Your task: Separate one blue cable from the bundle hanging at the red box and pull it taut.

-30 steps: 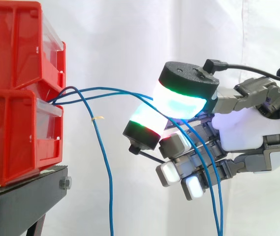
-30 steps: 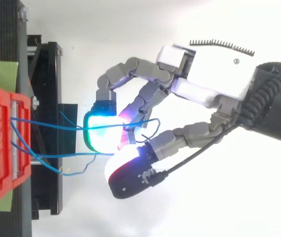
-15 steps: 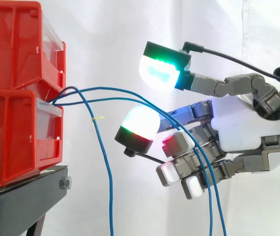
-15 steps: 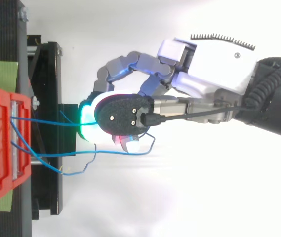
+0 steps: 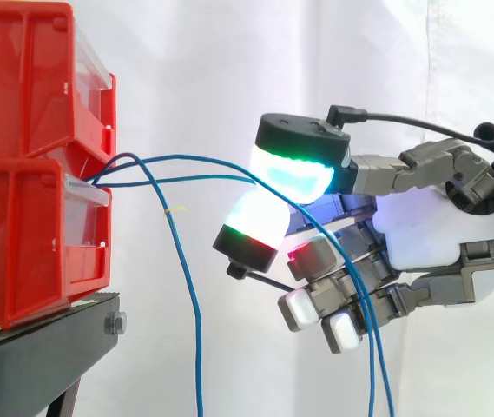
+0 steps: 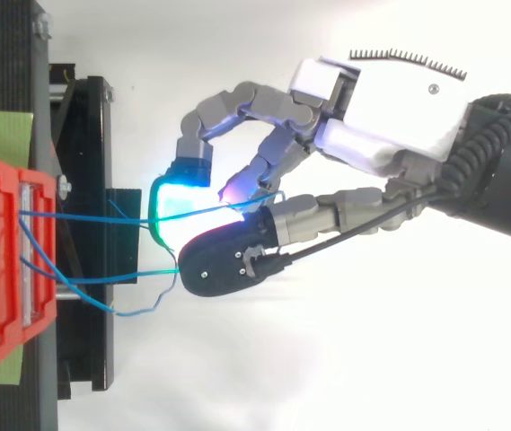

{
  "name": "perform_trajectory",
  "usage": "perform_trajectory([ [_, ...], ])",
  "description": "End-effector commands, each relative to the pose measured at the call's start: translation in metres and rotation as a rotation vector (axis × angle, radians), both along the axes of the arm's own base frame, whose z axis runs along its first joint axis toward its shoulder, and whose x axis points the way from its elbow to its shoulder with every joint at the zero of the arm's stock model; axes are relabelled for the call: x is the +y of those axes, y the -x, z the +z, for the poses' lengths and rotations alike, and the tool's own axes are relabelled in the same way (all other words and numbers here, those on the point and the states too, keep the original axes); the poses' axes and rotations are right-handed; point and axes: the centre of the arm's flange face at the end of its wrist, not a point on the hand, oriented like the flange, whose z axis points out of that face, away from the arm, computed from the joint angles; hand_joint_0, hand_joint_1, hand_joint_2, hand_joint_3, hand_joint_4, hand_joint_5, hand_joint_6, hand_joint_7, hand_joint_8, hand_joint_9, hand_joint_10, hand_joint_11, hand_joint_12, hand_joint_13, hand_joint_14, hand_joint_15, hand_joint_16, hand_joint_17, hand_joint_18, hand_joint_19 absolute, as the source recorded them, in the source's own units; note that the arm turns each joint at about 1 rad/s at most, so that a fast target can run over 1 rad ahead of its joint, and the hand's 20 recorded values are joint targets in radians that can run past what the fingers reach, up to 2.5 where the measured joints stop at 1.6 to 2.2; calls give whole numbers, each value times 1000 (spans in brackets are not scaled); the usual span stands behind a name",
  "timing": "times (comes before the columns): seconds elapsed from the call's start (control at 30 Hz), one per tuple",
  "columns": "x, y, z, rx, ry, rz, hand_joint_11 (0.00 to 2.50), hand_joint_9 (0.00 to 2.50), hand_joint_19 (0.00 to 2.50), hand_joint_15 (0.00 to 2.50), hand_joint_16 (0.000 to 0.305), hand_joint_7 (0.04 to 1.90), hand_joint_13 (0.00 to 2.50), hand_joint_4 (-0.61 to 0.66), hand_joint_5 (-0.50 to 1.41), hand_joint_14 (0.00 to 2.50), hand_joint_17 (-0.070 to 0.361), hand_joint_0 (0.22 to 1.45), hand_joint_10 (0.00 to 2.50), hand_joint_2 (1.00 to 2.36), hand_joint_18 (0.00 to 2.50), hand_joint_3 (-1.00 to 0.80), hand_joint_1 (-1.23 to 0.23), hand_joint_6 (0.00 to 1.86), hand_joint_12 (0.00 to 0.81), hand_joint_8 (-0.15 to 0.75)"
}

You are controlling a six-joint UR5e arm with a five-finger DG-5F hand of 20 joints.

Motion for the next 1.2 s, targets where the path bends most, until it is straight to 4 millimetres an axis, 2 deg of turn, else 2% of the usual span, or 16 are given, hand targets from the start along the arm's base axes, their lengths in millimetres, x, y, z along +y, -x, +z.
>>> perform_trajectory([
  [0.0,1,0,0,2,1,1,1124,1133,782,727,49,992,1006,70,-178,25,111,659,16,1006,895,-413,-820,918,340,319],
  [0.1,2,0,0,2,1,3,1133,1135,780,728,49,946,1011,90,-180,26,110,666,17,1000,897,-500,-860,926,341,316],
  [0.37,4,0,5,11,-2,7,1139,1136,744,719,49,924,1008,91,-172,24,111,576,15,1000,907,-500,-978,921,340,318],
  [0.47,3,0,11,26,0,5,1135,1144,761,719,52,894,1018,111,-163,25,118,500,13,1000,922,-500,-866,911,355,333],
  [0.5,2,1,13,38,2,5,1122,1174,779,725,53,902,1026,114,-156,22,120,491,17,1000,922,-500,-688,894,363,348],
  [0.53,2,1,13,44,4,6,1103,1179,784,723,53,914,1028,106,-151,24,119,501,15,1000,919,-500,-617,881,364,343],
  [0.6,2,2,14,61,7,11,1096,1188,796,729,53,922,1032,102,-148,24,118,514,17,1000,913,-500,-518,867,364,343],
  [0.7,4,4,15,85,10,26,1082,1195,816,735,50,955,1025,92,-145,25,112,565,18,1000,890,-500,-458,853,350,328],
  [0.8,3,5,17,87,10,26,1090,1190,831,744,49,976,1021,86,-146,25,110,604,18,1000,886,-488,-510,850,349,328],
  [0.93,2,5,16,88,10,24,1122,1181,815,739,49,1108,1016,97,-153,25,111,597,18,1011,883,-354,-601,863,352,333],
  [1.1,2,5,17,87,10,24,1141,1167,796,720,52,1054,1025,83,-162,22,116,607,16,1016,907,-213,-740,923,364,342],
  [1.17,2,5,17,87,10,24,1123,1161,801,726,51,1076,1021,71,-163,25,115,613,18,1017,901,-194,-750,928,358,339],
])
